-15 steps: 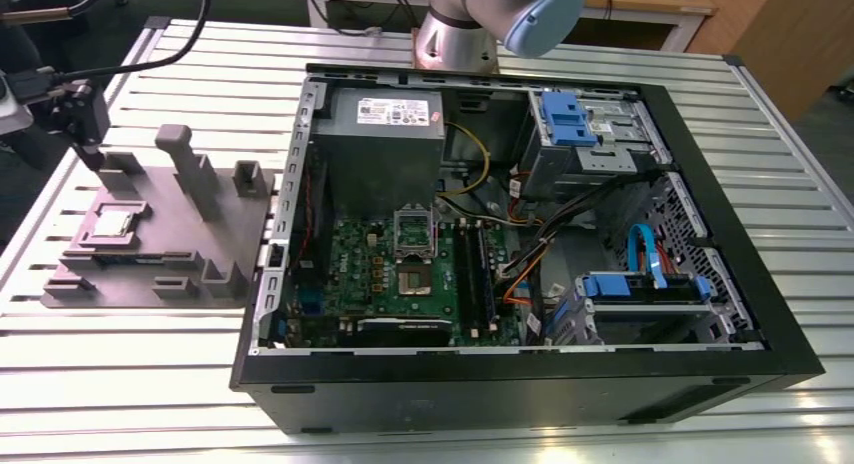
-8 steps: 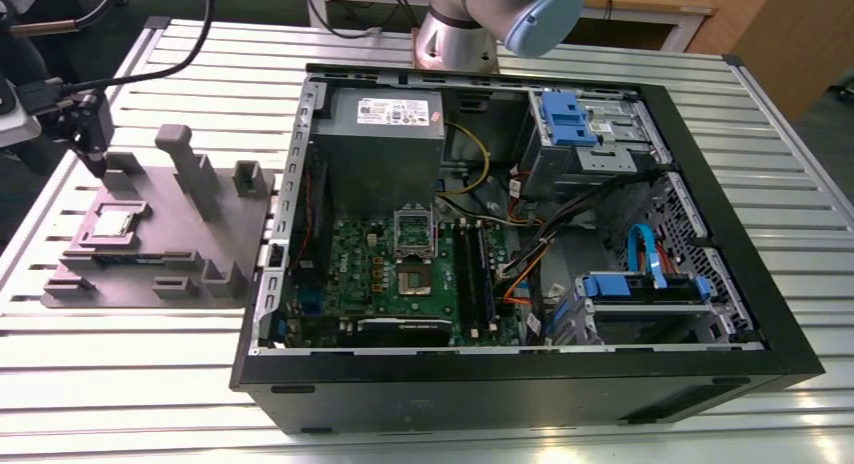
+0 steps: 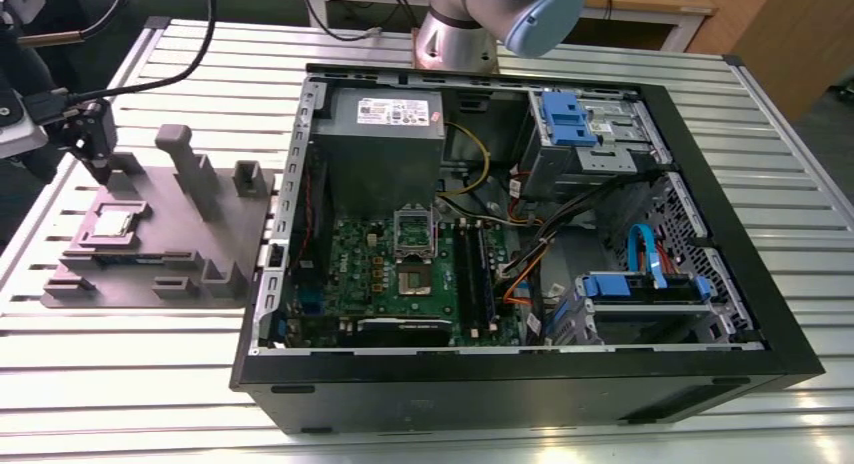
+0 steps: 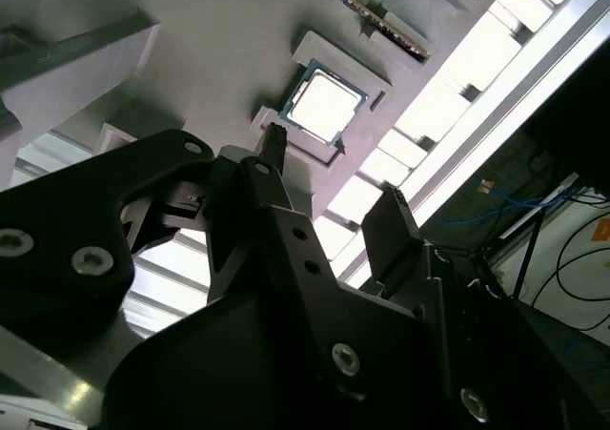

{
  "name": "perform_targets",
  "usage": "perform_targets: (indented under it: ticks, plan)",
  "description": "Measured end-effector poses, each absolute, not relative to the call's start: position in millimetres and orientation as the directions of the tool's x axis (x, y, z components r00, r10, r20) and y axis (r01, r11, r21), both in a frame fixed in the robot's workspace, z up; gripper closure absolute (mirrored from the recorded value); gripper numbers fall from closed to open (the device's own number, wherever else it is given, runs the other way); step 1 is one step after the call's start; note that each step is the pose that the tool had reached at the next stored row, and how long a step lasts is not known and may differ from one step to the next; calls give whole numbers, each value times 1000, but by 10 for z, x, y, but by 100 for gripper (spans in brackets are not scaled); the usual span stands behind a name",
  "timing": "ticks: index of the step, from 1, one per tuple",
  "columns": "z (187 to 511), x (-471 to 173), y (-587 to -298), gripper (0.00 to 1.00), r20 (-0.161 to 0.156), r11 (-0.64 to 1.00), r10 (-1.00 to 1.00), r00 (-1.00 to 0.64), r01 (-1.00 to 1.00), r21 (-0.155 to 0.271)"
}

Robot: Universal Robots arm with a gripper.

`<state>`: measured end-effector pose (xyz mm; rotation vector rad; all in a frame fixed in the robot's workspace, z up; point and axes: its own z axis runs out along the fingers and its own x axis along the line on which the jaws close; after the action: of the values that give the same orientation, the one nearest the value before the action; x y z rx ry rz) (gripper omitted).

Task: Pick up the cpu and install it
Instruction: 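Pick up the cpu and move it towards the insertion slot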

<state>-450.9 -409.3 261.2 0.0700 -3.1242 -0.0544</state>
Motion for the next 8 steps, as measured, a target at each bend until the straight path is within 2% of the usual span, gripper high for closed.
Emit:
perform_targets:
  ticks: [8]
  plan:
    - [2464, -4509, -4105, 41, 16, 998, -50, -999, -49, 35]
